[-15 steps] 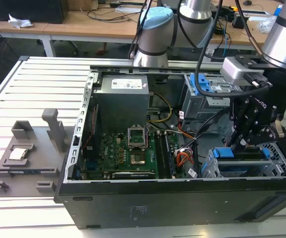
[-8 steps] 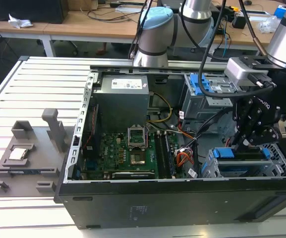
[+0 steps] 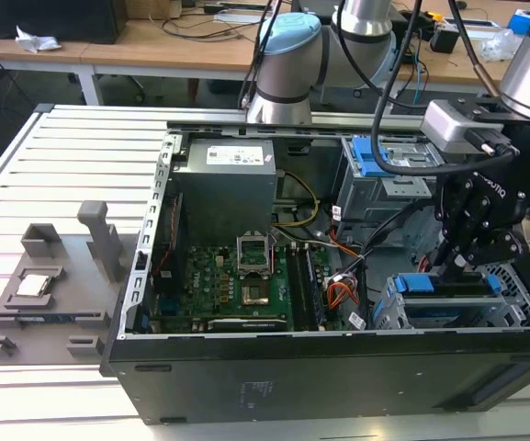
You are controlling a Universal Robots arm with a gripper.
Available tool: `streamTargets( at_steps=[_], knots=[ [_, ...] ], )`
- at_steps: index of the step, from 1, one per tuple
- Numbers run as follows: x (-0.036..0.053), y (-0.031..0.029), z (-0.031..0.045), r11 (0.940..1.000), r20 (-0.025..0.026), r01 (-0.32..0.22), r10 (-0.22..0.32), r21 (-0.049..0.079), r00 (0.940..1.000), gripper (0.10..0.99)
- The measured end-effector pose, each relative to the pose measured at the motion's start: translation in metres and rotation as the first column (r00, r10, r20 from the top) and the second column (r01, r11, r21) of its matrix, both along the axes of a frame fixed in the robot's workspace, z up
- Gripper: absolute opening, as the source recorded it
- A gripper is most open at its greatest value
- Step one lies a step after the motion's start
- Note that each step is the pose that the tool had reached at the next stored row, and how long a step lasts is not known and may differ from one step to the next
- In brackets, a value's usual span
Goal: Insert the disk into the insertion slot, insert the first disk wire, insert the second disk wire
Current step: 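Insert the second disk wire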
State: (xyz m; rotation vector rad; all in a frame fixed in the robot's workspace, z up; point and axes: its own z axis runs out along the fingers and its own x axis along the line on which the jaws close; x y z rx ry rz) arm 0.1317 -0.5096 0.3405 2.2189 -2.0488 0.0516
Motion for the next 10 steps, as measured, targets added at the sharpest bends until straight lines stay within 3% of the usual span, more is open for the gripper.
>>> streamTargets(
  at_steps=[10],
  knots=[
    [-0.0024,-0.0032,-0.0018,1.0,0.0008,0.0,0.0,0.002,1.0,0.204]
  ],
)
